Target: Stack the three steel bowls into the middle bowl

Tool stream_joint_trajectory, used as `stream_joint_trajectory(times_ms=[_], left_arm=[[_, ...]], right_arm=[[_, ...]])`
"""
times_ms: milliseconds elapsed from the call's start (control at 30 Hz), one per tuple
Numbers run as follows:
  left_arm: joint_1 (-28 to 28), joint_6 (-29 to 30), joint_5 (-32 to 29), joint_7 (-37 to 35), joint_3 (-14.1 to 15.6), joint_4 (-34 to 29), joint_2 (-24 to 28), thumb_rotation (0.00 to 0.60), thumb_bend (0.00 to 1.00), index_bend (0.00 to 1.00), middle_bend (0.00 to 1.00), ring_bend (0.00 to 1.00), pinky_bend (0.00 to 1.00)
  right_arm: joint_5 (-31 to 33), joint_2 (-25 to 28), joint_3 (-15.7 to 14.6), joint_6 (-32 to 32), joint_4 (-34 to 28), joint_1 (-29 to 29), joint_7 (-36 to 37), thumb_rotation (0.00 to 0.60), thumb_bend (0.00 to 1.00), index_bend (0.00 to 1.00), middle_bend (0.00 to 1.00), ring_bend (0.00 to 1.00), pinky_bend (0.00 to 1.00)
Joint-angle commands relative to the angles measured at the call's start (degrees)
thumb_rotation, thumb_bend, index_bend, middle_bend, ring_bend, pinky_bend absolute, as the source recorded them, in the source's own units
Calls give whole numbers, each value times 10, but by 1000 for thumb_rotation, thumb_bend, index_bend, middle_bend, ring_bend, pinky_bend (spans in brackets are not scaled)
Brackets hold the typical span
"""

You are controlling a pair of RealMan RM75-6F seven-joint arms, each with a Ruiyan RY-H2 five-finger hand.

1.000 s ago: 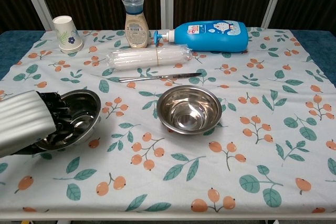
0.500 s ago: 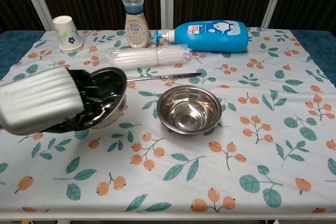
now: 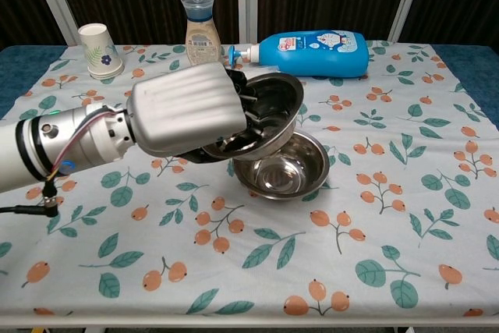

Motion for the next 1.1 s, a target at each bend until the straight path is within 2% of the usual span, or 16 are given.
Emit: stream_joint_trajectory(times_ms=[33, 300, 467, 600, 767, 867, 967, 1100], left_arm=[[-11, -2, -8, -16, -2, 28, -23, 600, 350, 706, 717, 479, 482], [-9, 18, -13, -37, 15, 92, -66, 600, 337, 685, 689, 476, 480], [-11, 17, -16, -52, 30, 113, -65, 600, 252, 497, 530, 397, 466], [-7, 19, -23, -55, 36, 111, -54, 600, 242, 466, 511, 387, 460], [3, 28, -35, -36, 36, 82, -10, 600, 241, 466, 509, 387, 459], [20, 25, -56, -12, 33, 40, 42, 600, 240, 466, 509, 387, 459], [62, 26, -98, 17, 27, -14, 101, 600, 237, 466, 507, 387, 459], [146, 12, -210, 23, 8, -98, 166, 600, 216, 459, 462, 367, 446]], right_arm=[[4, 0, 1, -3, 8, -2, 5, 600, 15, 328, 404, 228, 260], [4, -10, 0, -17, 24, 3, 10, 600, 15, 328, 403, 225, 260], [6, -10, 0, -20, 27, 3, 11, 600, 15, 328, 398, 217, 260], [7, -10, 1, -20, 28, 2, 12, 600, 16, 328, 398, 218, 260], [3, -9, 0, -21, 24, 3, 10, 600, 16, 328, 398, 217, 259], [-2, -9, -2, -23, 20, 4, 5, 600, 16, 328, 398, 217, 259], [-14, -13, -12, -26, 17, 5, -1, 600, 15, 328, 395, 216, 260], [-49, -23, -44, -37, 23, 4, -16, 600, 13, 322, 347, 171, 247]])
